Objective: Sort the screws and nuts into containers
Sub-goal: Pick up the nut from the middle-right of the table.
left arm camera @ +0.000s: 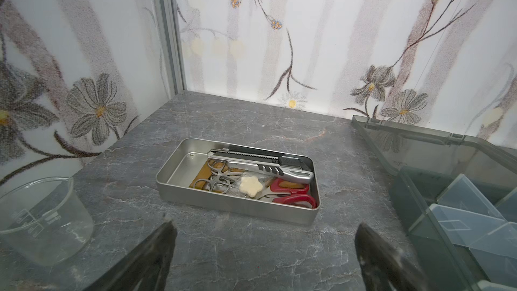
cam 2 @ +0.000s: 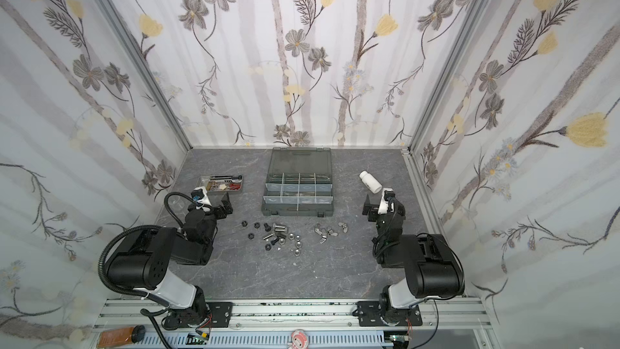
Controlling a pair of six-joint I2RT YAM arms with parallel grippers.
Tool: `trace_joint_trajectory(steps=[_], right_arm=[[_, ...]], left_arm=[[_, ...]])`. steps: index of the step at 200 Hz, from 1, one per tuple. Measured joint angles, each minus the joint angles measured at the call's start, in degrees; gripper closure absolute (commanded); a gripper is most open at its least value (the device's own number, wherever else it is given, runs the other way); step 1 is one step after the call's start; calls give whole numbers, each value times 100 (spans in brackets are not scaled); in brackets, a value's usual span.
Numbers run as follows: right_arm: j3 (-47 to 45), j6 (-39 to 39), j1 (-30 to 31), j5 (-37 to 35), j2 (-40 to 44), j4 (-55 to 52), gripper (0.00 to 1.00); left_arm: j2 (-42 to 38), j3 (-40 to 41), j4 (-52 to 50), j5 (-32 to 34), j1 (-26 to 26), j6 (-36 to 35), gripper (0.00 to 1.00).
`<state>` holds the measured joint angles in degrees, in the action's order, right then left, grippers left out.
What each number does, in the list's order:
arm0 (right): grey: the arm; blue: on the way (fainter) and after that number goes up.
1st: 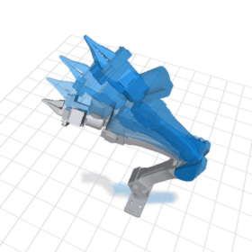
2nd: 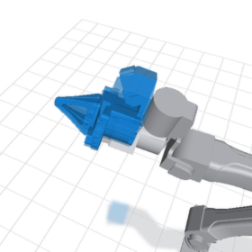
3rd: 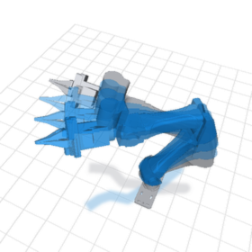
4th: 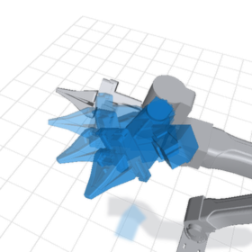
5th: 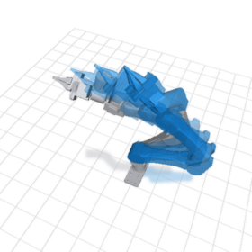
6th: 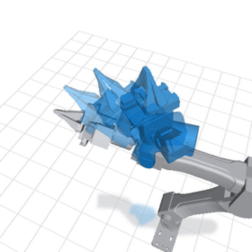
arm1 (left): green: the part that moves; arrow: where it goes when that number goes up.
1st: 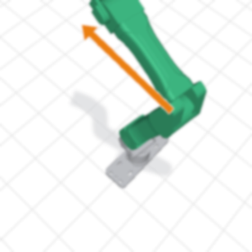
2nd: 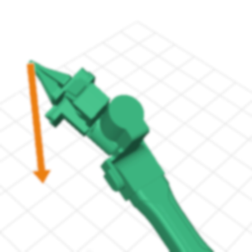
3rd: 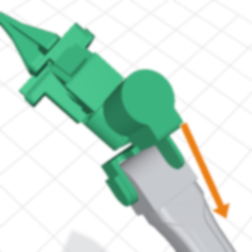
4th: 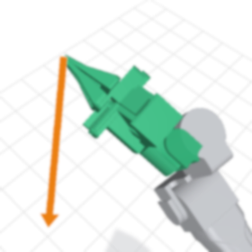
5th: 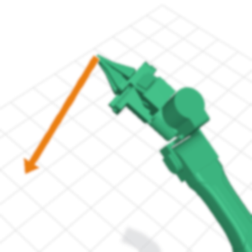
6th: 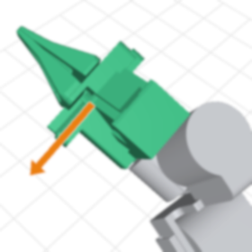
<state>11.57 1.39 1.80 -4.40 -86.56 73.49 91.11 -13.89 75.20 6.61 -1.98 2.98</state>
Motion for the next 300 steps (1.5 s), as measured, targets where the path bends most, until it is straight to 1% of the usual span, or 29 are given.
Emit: trace_joint_trajectory(steps=[188, 254, 269, 283, 300], right_arm=[[2, 2, 0, 0, 0, 0, 0], [28, 7, -70, 111, 7, -42, 1], [-22, 7, -26, 72, 186, -109, 1], [-15, 13, 66, -216, 612, -361, 1], [131, 162, 131, -505, 1233, -909, 1]], left_arm=[[0, -13, -7, -68, 33, 0, 0], [-4, -15, -20, -68, 33, 0, 0], [-131, -79, -240, 35, 33, 24, 0], [-422, -289, -621, 164, 50, 57, 0], [-826, -610, -1198, 282, 55, 107, 0]])
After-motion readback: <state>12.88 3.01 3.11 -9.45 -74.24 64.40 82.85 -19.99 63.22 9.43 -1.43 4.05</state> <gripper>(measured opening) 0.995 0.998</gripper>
